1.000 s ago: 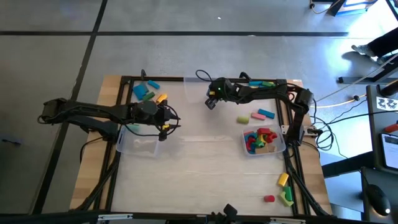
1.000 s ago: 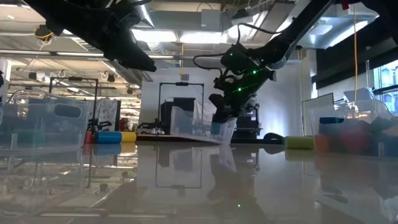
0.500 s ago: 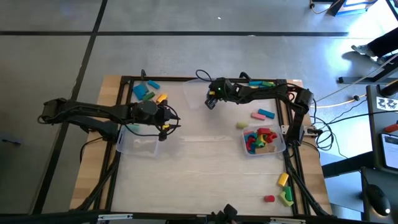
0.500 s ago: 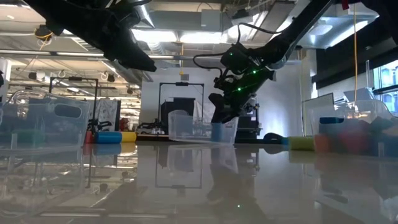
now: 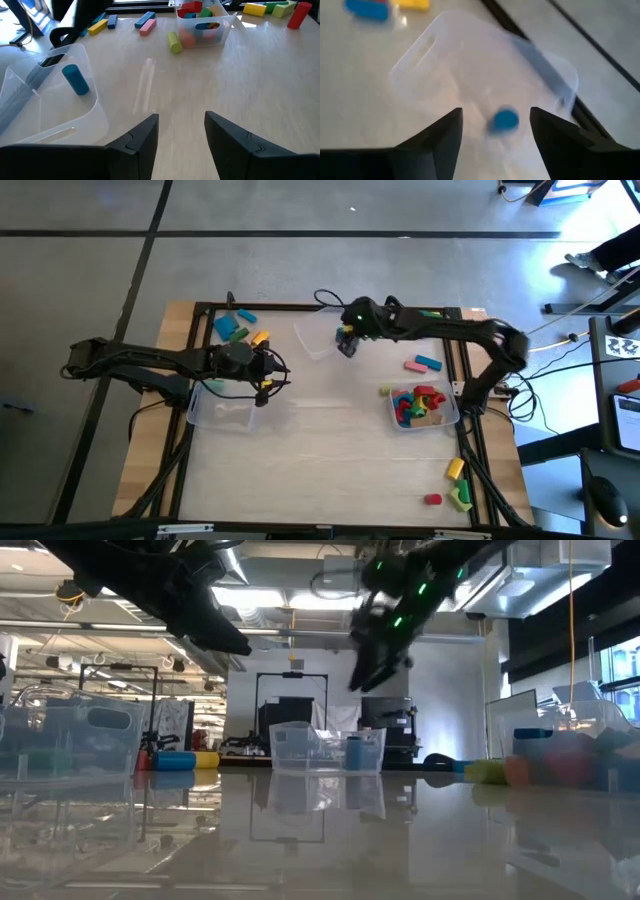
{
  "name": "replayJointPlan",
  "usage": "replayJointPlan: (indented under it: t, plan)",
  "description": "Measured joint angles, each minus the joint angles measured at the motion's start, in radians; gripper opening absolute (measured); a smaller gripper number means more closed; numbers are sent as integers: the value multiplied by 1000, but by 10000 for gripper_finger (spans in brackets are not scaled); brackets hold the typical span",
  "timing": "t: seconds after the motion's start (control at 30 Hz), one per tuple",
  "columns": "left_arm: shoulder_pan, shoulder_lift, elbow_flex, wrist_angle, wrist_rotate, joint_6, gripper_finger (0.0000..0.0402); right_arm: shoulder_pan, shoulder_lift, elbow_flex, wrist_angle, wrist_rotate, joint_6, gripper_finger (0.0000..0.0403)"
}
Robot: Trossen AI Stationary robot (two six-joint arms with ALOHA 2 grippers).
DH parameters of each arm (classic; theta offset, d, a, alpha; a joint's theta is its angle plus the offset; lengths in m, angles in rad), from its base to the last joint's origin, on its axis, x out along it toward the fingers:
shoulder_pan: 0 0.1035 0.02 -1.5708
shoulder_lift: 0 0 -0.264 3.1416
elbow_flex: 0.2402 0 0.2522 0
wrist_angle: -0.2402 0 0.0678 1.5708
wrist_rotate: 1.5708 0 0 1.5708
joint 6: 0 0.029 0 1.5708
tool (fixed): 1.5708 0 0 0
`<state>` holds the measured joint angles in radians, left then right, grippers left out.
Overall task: Sort blocks by size
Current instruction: Put the light green cylindrical block into the top transparent bin
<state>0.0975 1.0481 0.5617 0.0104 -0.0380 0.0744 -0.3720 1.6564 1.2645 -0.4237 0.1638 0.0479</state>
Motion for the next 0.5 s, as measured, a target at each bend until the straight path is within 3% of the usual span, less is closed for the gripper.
replayJointPlan:
  t: [0.3, 0.5]
  plan:
    - [0, 0, 0, 7, 0, -10, 155, 184, -146, 14, -574, -80, 77, 234]
    - [0, 0, 0, 6, 0, -14, 155, 278, -132, -55, -619, -79, 83, 234]
